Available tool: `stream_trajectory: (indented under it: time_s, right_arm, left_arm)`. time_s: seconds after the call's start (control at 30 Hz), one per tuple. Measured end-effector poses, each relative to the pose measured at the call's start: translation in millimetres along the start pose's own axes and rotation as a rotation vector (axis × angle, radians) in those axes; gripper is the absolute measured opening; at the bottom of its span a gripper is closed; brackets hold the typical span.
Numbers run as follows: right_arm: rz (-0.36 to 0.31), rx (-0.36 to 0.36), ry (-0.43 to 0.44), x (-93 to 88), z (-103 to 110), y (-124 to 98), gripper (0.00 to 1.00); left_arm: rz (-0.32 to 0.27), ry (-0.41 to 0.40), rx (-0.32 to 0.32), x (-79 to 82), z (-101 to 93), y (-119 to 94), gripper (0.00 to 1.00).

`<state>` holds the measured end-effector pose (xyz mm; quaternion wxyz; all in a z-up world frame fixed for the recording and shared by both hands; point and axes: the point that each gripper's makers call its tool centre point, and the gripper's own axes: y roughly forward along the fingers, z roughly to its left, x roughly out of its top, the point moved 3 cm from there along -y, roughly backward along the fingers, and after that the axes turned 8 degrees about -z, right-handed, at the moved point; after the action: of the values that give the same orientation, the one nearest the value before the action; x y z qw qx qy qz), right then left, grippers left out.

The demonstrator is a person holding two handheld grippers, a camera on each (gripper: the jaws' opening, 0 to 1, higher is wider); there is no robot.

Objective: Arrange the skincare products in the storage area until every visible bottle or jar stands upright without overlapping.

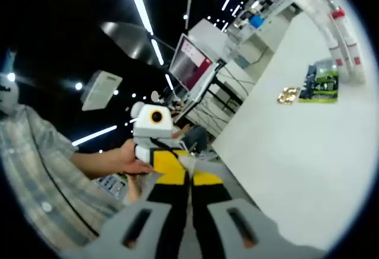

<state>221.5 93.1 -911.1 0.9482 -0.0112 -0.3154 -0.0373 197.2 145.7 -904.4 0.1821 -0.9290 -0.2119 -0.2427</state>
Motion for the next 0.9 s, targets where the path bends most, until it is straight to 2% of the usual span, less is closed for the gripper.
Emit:
stream_trajectory:
  time_s: [0.07,0.1,0.2,0.23,0.27,0.33,0.4,0.43,0.53,0.57,0.6,0.63,0.67,0.73,0.8,0.83,0.87,0.9]
  right_arm:
    - [-0.017,0.007,-0.043,2.0,1.0,0.5,0.02]
    - [-0.005,-0.012,-0.080,-0.7,-1.7,1.4,0.04]
    - [0.082,-0.019,-0.074,-14.9,-3.1,2.1,0.05]
    - [0.124,-0.043,-0.096,-20.5,-7.3,1.4,0.01]
    - [0.125,-0.027,-0.136,-19.0,-5.8,2.3,0.01]
    - [0.101,-0.038,-0.119,-15.2,-4.9,2.6,0.00]
    - [0.094,-0.034,-0.053,-14.5,-5.8,0.1,0.00]
    - [0.079,-0.031,-0.054,-10.7,-5.5,-0.6,0.01]
    - [-0.011,-0.069,-0.046,1.4,-11.8,-2.8,0.03]
    - [-0.004,-0.027,0.028,1.1,-5.8,-3.9,0.02]
    - [-0.001,-0.037,0.038,0.3,-8.2,-4.0,0.01]
    - [0.001,-0.058,-0.011,-0.3,-10.6,-3.5,0.00]
    - [0.009,-0.061,-0.015,-1.2,-10.6,-3.4,0.00]
    - [0.014,-0.060,0.023,-2.9,-12.0,-3.6,0.01]
    - [-0.020,-0.047,0.033,3.7,-11.0,-4.4,0.03]
    - [-0.037,-0.063,0.030,5.3,-13.5,-4.5,0.03]
    - [-0.030,-0.070,0.048,4.4,-15.6,-5.9,0.02]
    - [-0.020,-0.055,0.103,2.9,-12.5,-6.0,0.02]
  left_arm:
    - [-0.017,-0.004,-0.007,2.3,-1.3,-0.8,0.00]
    - [-0.020,-0.010,-0.002,3.2,0.9,-2.4,0.00]
    - [-0.054,-0.040,0.020,9.1,9.9,-7.8,0.00]
    - [-0.066,-0.049,0.021,11.0,11.5,-9.0,0.00]
    - [-0.062,-0.050,0.024,10.5,12.7,-8.6,0.00]
    - [-0.062,-0.048,0.024,10.4,12.4,-8.2,0.00]
    - [-0.060,-0.042,0.024,10.0,12.7,-7.5,0.00]
    - [-0.065,-0.040,0.026,10.7,13.4,-7.4,0.00]
    - [-0.069,-0.050,0.033,11.4,16.2,-10.0,0.00]
    - [-0.072,-0.044,0.038,11.2,16.2,-9.9,0.00]
    - [-0.072,-0.045,0.034,11.3,15.5,-9.8,0.00]
    - [-0.071,-0.039,0.030,11.8,15.1,-9.1,0.00]
    - [-0.062,-0.033,0.043,10.6,17.2,-8.4,0.00]
    - [-0.053,-0.031,0.053,9.3,18.7,-7.7,0.00]
    - [-0.072,-0.036,0.039,12.1,16.9,-8.7,0.00]
    - [-0.071,-0.035,0.042,12.3,18.0,-9.5,0.00]
    - [-0.066,-0.035,0.055,11.6,20.7,-10.7,0.00]
    - [-0.062,-0.035,0.053,10.8,20.4,-10.3,0.00]
